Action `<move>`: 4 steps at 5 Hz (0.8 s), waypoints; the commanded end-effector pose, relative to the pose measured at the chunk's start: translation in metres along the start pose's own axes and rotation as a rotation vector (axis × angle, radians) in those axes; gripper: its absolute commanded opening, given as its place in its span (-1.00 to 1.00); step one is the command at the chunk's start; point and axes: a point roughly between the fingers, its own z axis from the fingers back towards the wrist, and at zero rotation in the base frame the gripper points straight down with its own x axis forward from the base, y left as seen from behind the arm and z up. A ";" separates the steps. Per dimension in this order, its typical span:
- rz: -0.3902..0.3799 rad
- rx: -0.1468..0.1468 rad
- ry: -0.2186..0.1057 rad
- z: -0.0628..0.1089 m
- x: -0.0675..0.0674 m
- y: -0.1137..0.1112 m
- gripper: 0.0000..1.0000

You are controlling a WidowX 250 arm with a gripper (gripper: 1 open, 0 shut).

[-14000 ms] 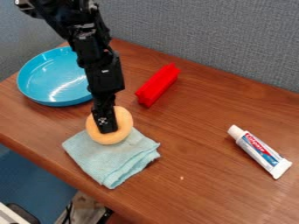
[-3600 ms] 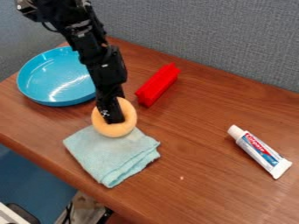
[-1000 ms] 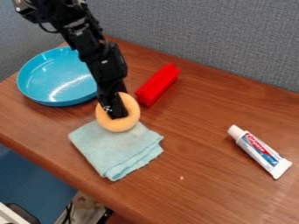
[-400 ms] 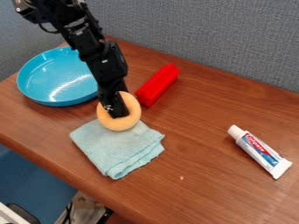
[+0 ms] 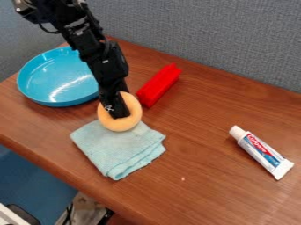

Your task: Put the yellow ball on the blue plate

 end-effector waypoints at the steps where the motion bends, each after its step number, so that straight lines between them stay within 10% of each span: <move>1: 0.072 -0.163 0.016 -0.057 -0.025 -0.014 -1.00; 4: 0.076 -0.152 0.008 -0.048 -0.025 -0.012 -1.00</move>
